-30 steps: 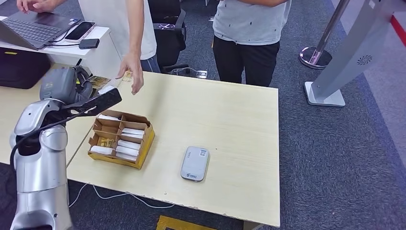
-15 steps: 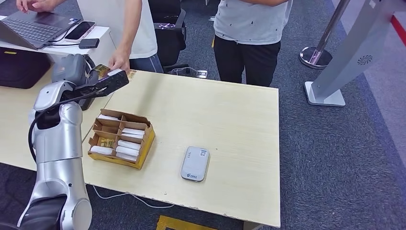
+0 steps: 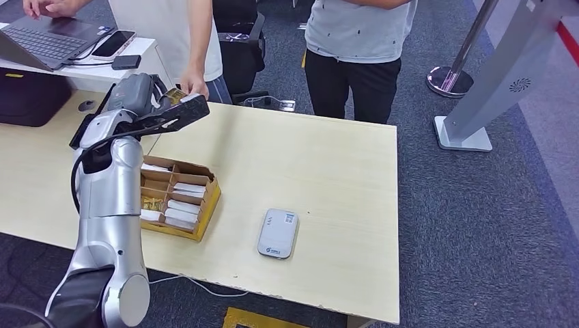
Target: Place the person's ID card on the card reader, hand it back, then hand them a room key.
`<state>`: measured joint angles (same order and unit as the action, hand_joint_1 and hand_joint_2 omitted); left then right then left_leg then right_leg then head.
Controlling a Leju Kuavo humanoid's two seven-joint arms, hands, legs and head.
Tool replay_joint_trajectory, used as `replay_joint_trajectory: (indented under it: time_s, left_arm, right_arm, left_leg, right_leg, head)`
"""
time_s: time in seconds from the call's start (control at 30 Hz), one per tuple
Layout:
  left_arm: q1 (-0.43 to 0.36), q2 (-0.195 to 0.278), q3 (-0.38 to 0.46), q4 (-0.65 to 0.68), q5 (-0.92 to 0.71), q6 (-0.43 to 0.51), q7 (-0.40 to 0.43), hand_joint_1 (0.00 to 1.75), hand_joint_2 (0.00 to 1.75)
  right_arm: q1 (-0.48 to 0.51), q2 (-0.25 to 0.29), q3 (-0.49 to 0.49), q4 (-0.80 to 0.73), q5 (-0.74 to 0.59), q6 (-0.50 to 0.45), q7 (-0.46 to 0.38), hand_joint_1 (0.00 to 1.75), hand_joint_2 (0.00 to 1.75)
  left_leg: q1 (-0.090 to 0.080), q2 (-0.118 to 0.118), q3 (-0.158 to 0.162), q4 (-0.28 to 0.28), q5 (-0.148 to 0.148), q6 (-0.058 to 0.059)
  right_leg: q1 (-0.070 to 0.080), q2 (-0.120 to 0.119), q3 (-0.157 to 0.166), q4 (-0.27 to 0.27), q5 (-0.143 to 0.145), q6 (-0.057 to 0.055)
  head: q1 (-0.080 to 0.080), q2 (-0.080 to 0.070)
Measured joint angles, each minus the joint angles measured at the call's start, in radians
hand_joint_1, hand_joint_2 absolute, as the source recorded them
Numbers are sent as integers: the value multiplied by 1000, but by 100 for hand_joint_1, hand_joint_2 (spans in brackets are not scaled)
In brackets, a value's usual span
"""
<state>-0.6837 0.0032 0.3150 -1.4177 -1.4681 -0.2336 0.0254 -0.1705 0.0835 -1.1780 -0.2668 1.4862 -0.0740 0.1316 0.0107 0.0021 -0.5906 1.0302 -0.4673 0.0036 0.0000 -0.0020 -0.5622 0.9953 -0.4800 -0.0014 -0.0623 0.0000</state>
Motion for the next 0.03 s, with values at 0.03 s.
replay_joint_trajectory:
  time_s: [0.03]
  left_arm:
    - [-1, -2, 0, 2, 0, 0, 0, 117, 175]
  right_arm:
    - [0, 0, 0, 0, 0, 0, 0, 0, 0]
  left_leg:
    - [0, 0, 0, 0, 0, 0]
  right_leg:
    - [0, 0, 0, 0, 0, 0]
  head:
    - [0, 0]
